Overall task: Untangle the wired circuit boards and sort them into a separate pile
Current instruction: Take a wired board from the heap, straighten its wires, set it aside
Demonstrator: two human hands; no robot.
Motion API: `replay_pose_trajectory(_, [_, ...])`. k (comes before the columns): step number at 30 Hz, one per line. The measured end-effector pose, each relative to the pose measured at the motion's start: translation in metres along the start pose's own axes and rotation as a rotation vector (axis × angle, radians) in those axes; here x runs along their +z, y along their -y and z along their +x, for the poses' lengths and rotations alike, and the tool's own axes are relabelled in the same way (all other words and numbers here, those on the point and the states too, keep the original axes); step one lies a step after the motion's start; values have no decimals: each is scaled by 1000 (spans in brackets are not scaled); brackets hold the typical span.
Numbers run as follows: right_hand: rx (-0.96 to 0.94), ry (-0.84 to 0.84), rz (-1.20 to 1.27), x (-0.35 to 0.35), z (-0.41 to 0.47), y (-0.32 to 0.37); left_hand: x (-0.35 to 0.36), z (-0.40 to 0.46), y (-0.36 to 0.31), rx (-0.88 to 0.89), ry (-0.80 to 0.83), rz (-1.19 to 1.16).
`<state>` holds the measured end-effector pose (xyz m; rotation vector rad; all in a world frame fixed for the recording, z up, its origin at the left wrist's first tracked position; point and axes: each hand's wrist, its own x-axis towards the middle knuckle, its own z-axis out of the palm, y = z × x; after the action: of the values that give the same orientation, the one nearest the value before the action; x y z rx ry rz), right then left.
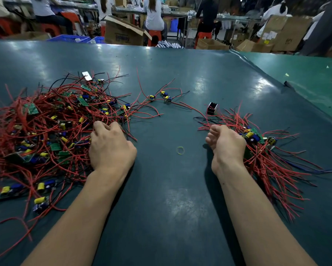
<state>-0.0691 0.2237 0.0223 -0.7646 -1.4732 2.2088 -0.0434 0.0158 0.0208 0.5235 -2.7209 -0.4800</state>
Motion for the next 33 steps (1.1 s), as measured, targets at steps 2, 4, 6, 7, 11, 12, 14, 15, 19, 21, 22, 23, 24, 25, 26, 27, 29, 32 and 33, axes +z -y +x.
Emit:
replay_pose_trajectory(2, [-60,-49,-47,-2,2,0,1,1,2,-4,-9,-16])
replay_pose_trajectory(4, [-118,-72,-111,-3,2,0,2,3,4,8,-30,-41])
replay_pose_trajectory(6, [-153,-70,-161,-4,1,-2,2,4,6,33,-68,-71])
replay_pose_trajectory(7, [-163,-64,-172,-4,0,-2,2,5,6,49,-92,-92])
replay_pose_trajectory(11, [-246,0,-205,-2,-5,-6,0,5,2,140,-255,-229])
replay_pose_trajectory(12, [-273,26,-218,0,-7,-8,-1,4,1,160,-305,-260])
replay_pose_trajectory(14, [-304,90,-248,3,-13,-11,-4,3,0,209,-408,-337])
replay_pose_trajectory(15, [-303,144,-261,4,-17,-12,-5,3,-1,271,-458,-394])
replay_pose_trajectory(19, [-41,625,-151,12,-36,-11,-6,-7,-12,739,-513,-589])
replay_pose_trajectory(21, [87,795,-102,15,-41,-11,-2,-15,-20,888,-389,-680])
replay_pose_trajectory(22, [94,832,-76,15,-42,-11,0,-19,-23,917,-325,-723])
replay_pose_trajectory(23, [80,844,-44,14,-41,-11,2,-21,-26,920,-275,-759])
replay_pose_trajectory(24, [62,841,-9,12,-40,-10,3,-23,-27,909,-240,-789])
replay_pose_trajectory(25, [57,837,30,11,-39,-9,3,-23,-27,897,-217,-814])
replay_pose_trajectory(26, [66,840,68,9,-38,-8,4,-22,-27,885,-204,-830])
replay_pose_trajectory(27, [83,843,99,9,-37,-7,4,-22,-26,875,-196,-839])
replay_pose_trajectory(29, [118,821,132,9,-36,-8,6,-22,-26,863,-175,-861])
replay_pose_trajectory(32, [150,739,152,11,-34,-7,9,-24,-27,837,-146,-870])
replay_pose_trajectory(33, [136,737,137,11,-33,-7,10,-24,-28,816,-148,-872])
